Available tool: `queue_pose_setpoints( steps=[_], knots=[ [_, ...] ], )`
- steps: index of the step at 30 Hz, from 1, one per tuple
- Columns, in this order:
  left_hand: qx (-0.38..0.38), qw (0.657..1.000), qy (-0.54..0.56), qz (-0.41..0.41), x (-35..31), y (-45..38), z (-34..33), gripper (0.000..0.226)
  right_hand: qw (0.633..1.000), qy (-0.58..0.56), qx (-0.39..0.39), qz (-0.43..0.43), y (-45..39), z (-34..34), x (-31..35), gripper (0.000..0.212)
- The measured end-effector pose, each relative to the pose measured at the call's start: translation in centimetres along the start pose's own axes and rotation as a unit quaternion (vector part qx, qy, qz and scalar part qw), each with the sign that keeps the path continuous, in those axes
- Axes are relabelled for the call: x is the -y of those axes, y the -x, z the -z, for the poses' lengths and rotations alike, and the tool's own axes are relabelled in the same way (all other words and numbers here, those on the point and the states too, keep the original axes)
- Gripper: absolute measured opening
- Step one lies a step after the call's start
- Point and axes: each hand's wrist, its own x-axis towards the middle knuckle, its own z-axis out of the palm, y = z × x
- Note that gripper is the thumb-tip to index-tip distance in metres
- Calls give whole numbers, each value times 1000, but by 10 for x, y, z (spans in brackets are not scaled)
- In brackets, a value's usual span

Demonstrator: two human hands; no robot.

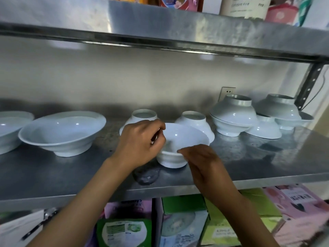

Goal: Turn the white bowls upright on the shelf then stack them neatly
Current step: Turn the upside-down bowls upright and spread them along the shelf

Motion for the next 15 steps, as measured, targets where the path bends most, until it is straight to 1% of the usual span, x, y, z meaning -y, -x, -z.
queue_pose_setpoints(
  steps=[3,6,8,12,15],
  knots=[
    [15,999,14,25,-1,1,-3,9,999,-1,43,12,8,4,2,32],
    [42,987,101,118,-2,-1,-4,10,999,-7,50,6,7,8,0,31],
    [42,974,154,160,-5,-4,-6,10,998,-35,52,-15,5,10,1,34],
    [51,972,167,161,-7,-11,-7,11,992,-101,45,-62,-4,16,4,46],
    [57,974,154,159,-4,-13,-7,12,988,-127,35,-76,-18,19,3,51]
  ],
)
